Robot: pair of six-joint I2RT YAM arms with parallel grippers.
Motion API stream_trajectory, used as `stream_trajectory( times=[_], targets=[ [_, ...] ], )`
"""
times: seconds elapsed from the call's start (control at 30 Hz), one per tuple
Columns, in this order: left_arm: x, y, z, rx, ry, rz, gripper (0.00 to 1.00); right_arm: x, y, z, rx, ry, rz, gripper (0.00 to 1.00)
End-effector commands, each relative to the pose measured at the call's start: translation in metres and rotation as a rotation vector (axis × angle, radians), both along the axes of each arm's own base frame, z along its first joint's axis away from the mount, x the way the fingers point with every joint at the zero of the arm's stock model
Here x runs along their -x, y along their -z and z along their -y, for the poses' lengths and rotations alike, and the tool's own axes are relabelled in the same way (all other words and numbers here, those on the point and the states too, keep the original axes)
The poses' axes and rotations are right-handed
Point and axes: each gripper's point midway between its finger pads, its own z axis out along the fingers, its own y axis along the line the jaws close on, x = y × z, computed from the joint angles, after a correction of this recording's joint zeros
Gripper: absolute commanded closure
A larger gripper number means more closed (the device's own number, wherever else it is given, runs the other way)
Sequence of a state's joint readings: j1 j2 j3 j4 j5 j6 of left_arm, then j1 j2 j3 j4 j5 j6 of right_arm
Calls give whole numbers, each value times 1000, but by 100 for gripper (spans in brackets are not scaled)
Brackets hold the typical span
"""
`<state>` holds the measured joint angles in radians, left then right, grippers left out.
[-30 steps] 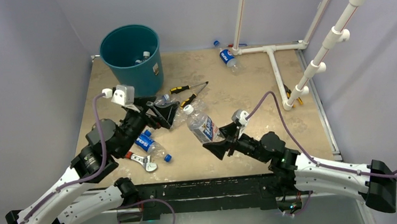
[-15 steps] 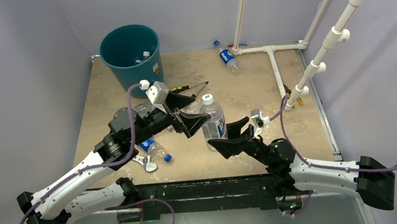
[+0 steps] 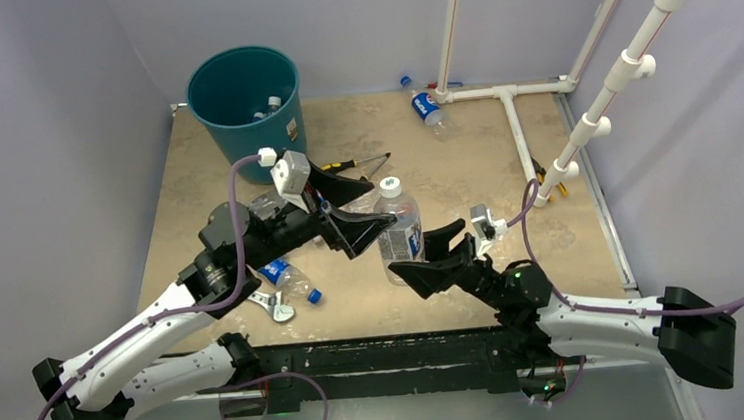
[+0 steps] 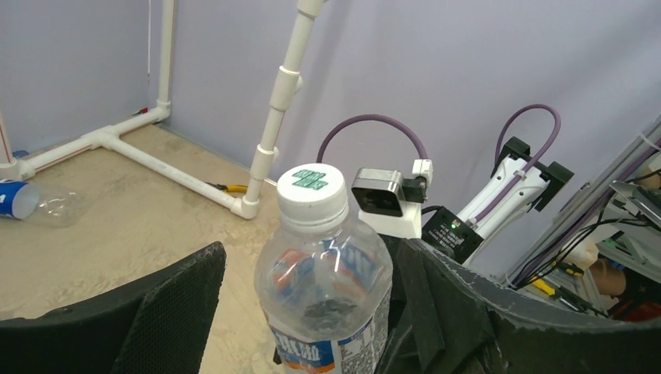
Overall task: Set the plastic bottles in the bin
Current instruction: Place the plastic bottle in the trash bin.
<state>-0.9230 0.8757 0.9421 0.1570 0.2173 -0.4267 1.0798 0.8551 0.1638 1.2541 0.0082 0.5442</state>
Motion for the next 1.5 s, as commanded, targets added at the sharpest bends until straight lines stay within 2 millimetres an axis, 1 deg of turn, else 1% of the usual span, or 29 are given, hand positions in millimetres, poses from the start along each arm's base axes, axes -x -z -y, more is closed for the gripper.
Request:
stream_trajectory(
  times=[0.0,0.13,0.2,0.27,0.3,0.37,0.4,0.43,0.5,0.6,0.7,0.73,0.8,0.87,0.93,1.0,1.03,1.07,1.17,1.27,1.3,1.33,1.47],
  targets=[
    [5,-31,4,90,40,11,19,2,-14,1,-33,3,40,84],
    [5,-32,13,116,73,-23,20,1,-12,-1,-19,9,45,87],
    [4,-30,18,109,88,-37,23,1,-13,-1,-16,10,49,87],
    [3,-30,22,107,99,-44,29,0,-13,-1,-10,14,51,88],
    [4,-30,22,109,104,-44,34,0,-12,-2,-4,15,52,88],
    [5,-31,23,114,112,-37,52,0,-10,-3,10,17,52,88],
    [5,-32,24,116,115,-37,59,-1,-8,-4,18,19,51,89],
    [5,-33,24,119,116,-35,63,-1,-6,-4,26,19,49,89],
    [5,-34,24,121,116,-38,63,-2,-2,-6,38,20,44,89],
    [5,-35,25,127,120,-46,51,-2,2,-7,51,21,42,89],
    [7,-33,27,121,136,-51,48,-2,3,-7,54,21,42,89],
    [7,-31,29,115,141,-55,51,-2,3,-7,56,20,42,89],
    [7,-28,31,102,150,-62,63,-3,3,-7,63,24,44,90],
    [8,-26,34,90,167,-61,81,-3,2,-8,68,27,45,90],
    [9,-24,35,79,172,-60,100,-4,2,-8,75,26,42,89],
    [7,-23,35,69,160,-61,100,-5,3,-10,90,26,31,87],
    [6,-22,34,64,153,-63,100,-6,3,-11,103,28,18,84],
    [5,-22,32,61,142,-60,100,-8,5,-13,127,29,0,78],
    [-1,-21,24,47,82,-54,100,-11,7,-19,191,25,-35,45],
    [-8,-27,12,43,4,-27,100,-9,2,-15,208,27,-51,23],
    [-10,-29,8,43,-18,-19,100,-9,1,-13,208,29,-53,14],
    [-11,-32,4,43,-36,-7,100,-9,-1,-10,206,34,-55,2],
    [-16,-43,-12,52,-113,32,100,-9,-8,-1,215,56,-64,1]
  ],
)
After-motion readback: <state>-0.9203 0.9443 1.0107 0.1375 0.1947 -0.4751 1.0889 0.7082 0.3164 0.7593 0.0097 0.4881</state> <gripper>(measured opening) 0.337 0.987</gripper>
